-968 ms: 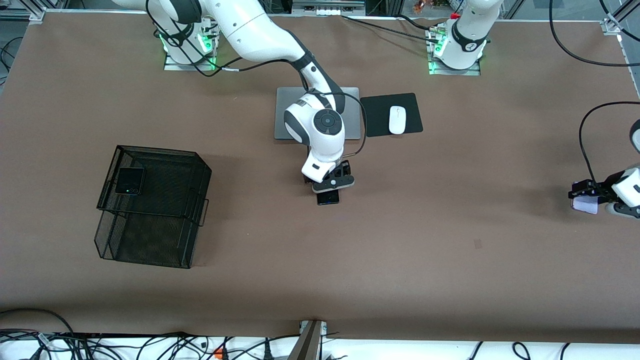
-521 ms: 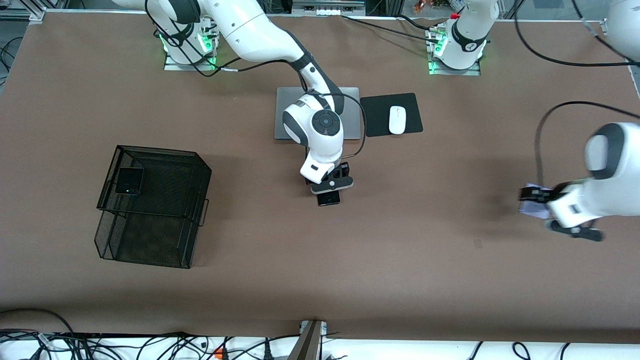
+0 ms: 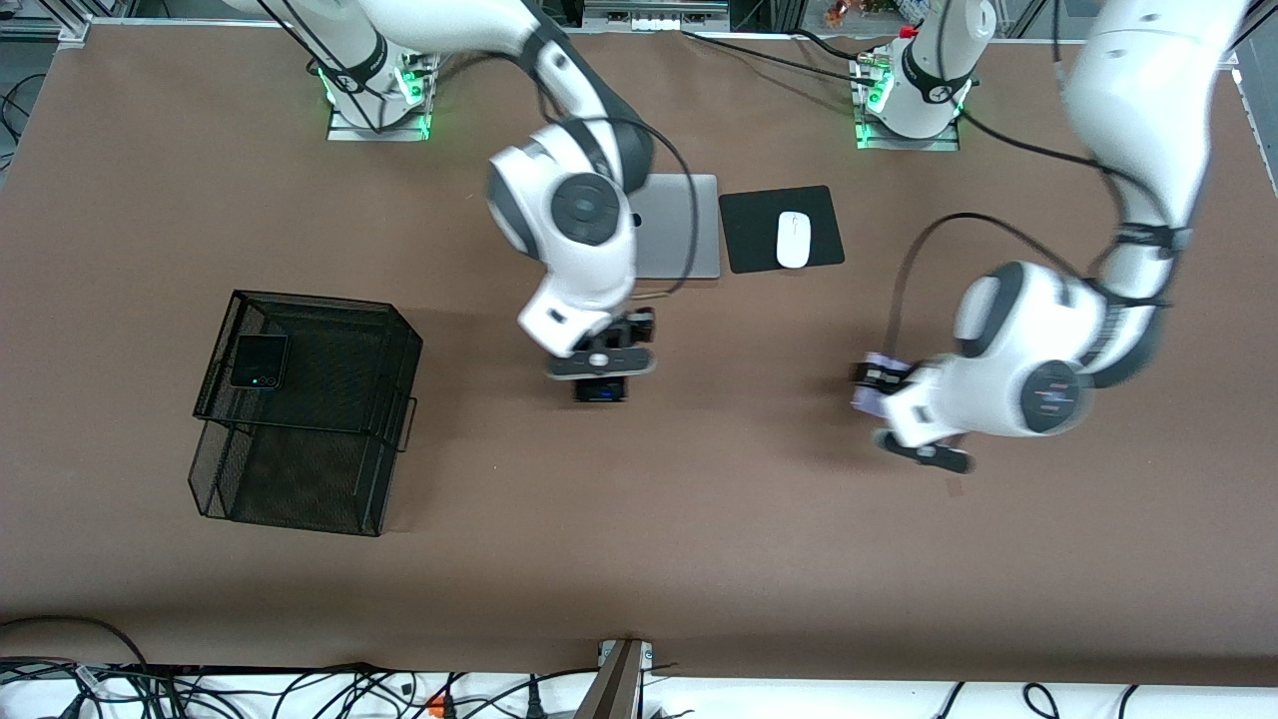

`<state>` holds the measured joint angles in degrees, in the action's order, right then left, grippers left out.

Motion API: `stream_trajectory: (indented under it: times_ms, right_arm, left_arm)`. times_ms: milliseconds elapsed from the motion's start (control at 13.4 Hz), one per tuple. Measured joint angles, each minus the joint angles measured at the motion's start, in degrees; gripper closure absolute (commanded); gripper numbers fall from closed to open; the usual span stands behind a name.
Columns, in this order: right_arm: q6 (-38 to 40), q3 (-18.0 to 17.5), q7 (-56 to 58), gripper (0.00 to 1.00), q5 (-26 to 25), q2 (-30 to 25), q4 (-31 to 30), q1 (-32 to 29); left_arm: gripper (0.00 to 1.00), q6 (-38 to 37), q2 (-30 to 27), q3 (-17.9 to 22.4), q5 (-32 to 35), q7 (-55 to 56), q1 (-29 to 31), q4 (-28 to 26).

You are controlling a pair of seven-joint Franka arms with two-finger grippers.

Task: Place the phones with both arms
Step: 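Drop the tall phone in the basket while the left gripper sets the white phone down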

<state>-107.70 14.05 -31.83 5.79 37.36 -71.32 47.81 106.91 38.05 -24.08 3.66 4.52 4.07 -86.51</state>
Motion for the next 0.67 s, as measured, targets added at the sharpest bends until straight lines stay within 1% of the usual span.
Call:
stream_trajectory:
  times_ms: [74, 149, 298, 447, 595, 670]
  right_arm:
    - [3.5, 1.0, 0.6, 1.0, 0.0, -2.0, -0.1, -1.4]
    - [6.7, 2.9, 1.3, 1.0, 0.0, -3.4, -0.2, -2.2]
    - [11.1, 7.7, 3.6, 1.0, 0.0, -5.0, -1.4, -3.1]
    - [11.3, 12.5, 8.1, 1.0, 0.0, -7.1, -5.8, -3.5]
    - [8.5, 17.3, 14.7, 1.0, 0.1, -10.7, -13.2, -3.7]
    - [5.7, 19.3, 17.8, 1.0, 0.1, -12.9, -17.7, -3.9]
  left_arm:
    - [0.76, 2.6, 1.0, 0.0, -0.2, 3.8, -3.2, 0.0]
    - [0.76, 5.5, 1.8, 0.0, -0.3, 7.6, -6.2, -0.1]
    - [0.76, 11.6, 3.7, 0.0, -0.3, 15.3, -11.8, -0.1]
    - [0.76, 18.0, 5.7, 0.1, -0.3, 22.4, -16.4, -0.2]
    - [0.75, 23.4, 8.1, 0.2, -0.3, 27.7, -19.8, -0.3]
    - [0.63, 25.4, 9.4, 0.2, -0.3, 29.5, -21.1, -0.3]
